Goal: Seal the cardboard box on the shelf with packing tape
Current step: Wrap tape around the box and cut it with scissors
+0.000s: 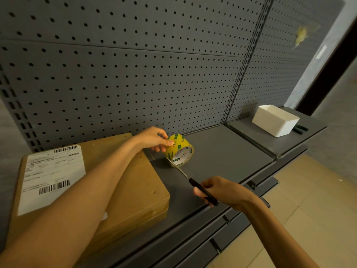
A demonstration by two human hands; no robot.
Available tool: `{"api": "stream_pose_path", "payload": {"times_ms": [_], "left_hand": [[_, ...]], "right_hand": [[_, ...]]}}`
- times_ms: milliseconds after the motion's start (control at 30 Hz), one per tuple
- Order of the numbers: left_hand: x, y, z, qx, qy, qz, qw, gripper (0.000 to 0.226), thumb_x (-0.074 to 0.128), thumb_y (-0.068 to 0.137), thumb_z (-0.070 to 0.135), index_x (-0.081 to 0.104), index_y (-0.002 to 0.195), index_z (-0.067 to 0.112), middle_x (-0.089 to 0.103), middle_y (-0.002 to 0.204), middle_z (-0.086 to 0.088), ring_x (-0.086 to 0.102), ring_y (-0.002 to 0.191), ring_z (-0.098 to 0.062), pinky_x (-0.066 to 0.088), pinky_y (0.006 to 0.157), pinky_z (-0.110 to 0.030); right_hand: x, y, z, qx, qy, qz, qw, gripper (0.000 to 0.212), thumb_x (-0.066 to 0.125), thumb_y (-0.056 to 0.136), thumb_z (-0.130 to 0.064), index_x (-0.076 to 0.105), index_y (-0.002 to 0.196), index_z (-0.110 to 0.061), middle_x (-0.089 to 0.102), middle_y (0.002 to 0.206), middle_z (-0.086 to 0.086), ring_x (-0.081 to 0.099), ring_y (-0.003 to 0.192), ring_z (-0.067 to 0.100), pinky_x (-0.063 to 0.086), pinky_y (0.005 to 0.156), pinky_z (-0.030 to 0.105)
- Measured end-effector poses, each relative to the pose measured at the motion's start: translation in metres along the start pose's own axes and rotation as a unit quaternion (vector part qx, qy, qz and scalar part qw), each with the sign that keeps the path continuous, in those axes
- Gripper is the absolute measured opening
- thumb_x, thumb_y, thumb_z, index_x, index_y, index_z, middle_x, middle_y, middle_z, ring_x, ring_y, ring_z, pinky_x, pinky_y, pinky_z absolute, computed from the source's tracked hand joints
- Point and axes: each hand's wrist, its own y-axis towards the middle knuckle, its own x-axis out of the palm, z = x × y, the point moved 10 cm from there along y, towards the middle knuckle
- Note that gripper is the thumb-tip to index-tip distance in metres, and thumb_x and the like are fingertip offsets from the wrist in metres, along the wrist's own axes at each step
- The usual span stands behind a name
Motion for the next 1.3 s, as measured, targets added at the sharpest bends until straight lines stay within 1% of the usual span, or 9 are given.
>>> {"api": "stream_pose_path", "payload": {"times_ms": [67, 167, 233, 333, 433, 833, 900, 1000, 1300], "left_hand": [[0.000, 0.001, -0.002, -0.012, -0.008, -0.007, 1.000, 0.020, 0.067, 0.086, 0.034, 0.062, 0.099, 0.020, 0.069, 0.074, 0.004, 0.059, 0.063, -0.007, 0.044, 0.056, -0.018], [0.002, 0.001, -0.002, -0.022, -0.015, -0.020, 0.999, 0.018, 0.066, 0.086, 0.033, 0.062, 0.098, 0.020, 0.069, 0.074, 0.005, 0.059, 0.064, -0.006, 0.044, 0.057, -0.019], [0.002, 0.001, -0.002, -0.025, -0.017, -0.023, 0.999, 0.017, 0.066, 0.086, 0.033, 0.062, 0.096, 0.020, 0.069, 0.074, 0.005, 0.059, 0.065, -0.007, 0.044, 0.059, -0.019], [0.002, 0.001, -0.002, -0.031, -0.019, -0.023, 0.999, 0.016, 0.067, 0.086, 0.033, 0.062, 0.096, 0.021, 0.070, 0.076, 0.006, 0.060, 0.067, -0.007, 0.045, 0.061, -0.020], [0.002, 0.001, -0.002, -0.039, -0.026, -0.024, 0.999, 0.019, 0.068, 0.085, 0.032, 0.062, 0.100, 0.021, 0.070, 0.077, 0.005, 0.060, 0.067, -0.007, 0.045, 0.063, -0.021], [0.002, -0.002, 0.000, -0.043, -0.037, -0.023, 0.998, 0.019, 0.068, 0.085, 0.030, 0.063, 0.101, 0.019, 0.070, 0.072, 0.007, 0.060, 0.067, -0.005, 0.042, 0.059, -0.019], [0.002, -0.002, 0.000, -0.043, -0.040, -0.023, 0.998, 0.019, 0.068, 0.085, 0.029, 0.064, 0.100, 0.019, 0.070, 0.072, 0.007, 0.060, 0.067, -0.004, 0.041, 0.060, -0.019], [0.002, -0.003, 0.000, -0.043, -0.040, -0.024, 0.998, 0.017, 0.068, 0.085, 0.029, 0.063, 0.099, 0.021, 0.070, 0.072, 0.007, 0.061, 0.069, -0.004, 0.043, 0.063, -0.021], [0.001, -0.002, -0.001, -0.050, -0.033, -0.024, 0.998, 0.015, 0.068, 0.084, 0.032, 0.061, 0.095, 0.026, 0.071, 0.071, 0.009, 0.064, 0.068, -0.004, 0.044, 0.063, -0.021]], "right_hand": [[0.006, 0.000, -0.002, 0.000, 0.019, -0.016, 1.000, 0.064, 0.056, 0.077, -0.052, 0.061, 0.113, 0.000, 0.056, 0.078, -0.001, 0.052, 0.069, 0.006, 0.047, 0.069, 0.018], [0.013, 0.003, -0.002, -0.001, 0.050, -0.028, 0.998, 0.050, 0.055, 0.085, -0.045, 0.060, 0.111, -0.002, 0.056, 0.082, 0.001, 0.052, 0.071, 0.007, 0.048, 0.071, 0.019], [0.019, 0.005, -0.004, -0.007, 0.105, -0.048, 0.993, 0.054, 0.058, 0.082, -0.056, 0.061, 0.101, -0.006, 0.054, 0.081, 0.003, 0.051, 0.069, 0.008, 0.047, 0.070, 0.022], [0.024, 0.008, -0.008, -0.015, 0.168, -0.074, 0.983, 0.091, 0.068, 0.041, -0.083, 0.060, 0.090, -0.007, 0.054, 0.075, 0.002, 0.051, 0.065, 0.010, 0.046, 0.060, 0.019], [0.027, 0.014, -0.012, -0.023, 0.164, -0.082, 0.983, 0.102, 0.068, 0.029, -0.087, 0.059, 0.092, -0.007, 0.053, 0.078, 0.004, 0.050, 0.067, 0.011, 0.046, 0.061, 0.020], [0.033, 0.038, -0.038, -0.064, 0.201, -0.057, 0.976, 0.101, 0.068, 0.032, -0.087, 0.058, 0.090, -0.005, 0.053, 0.073, 0.004, 0.050, 0.061, 0.012, 0.045, 0.055, 0.020], [0.032, 0.040, -0.038, -0.068, 0.201, -0.046, 0.976, 0.092, 0.067, 0.039, -0.085, 0.059, 0.087, -0.006, 0.054, 0.071, 0.004, 0.051, 0.059, 0.012, 0.045, 0.054, 0.020], [0.029, 0.041, -0.036, -0.067, 0.190, -0.018, 0.979, 0.070, 0.061, 0.064, -0.074, 0.061, 0.083, -0.006, 0.054, 0.069, 0.005, 0.051, 0.057, 0.012, 0.043, 0.052, 0.021], [0.022, 0.042, -0.032, -0.064, 0.157, 0.037, 0.985, 0.047, 0.062, 0.079, -0.053, 0.058, 0.069, -0.008, 0.051, 0.055, 0.002, 0.047, 0.042, 0.008, 0.041, 0.043, 0.016]]}}
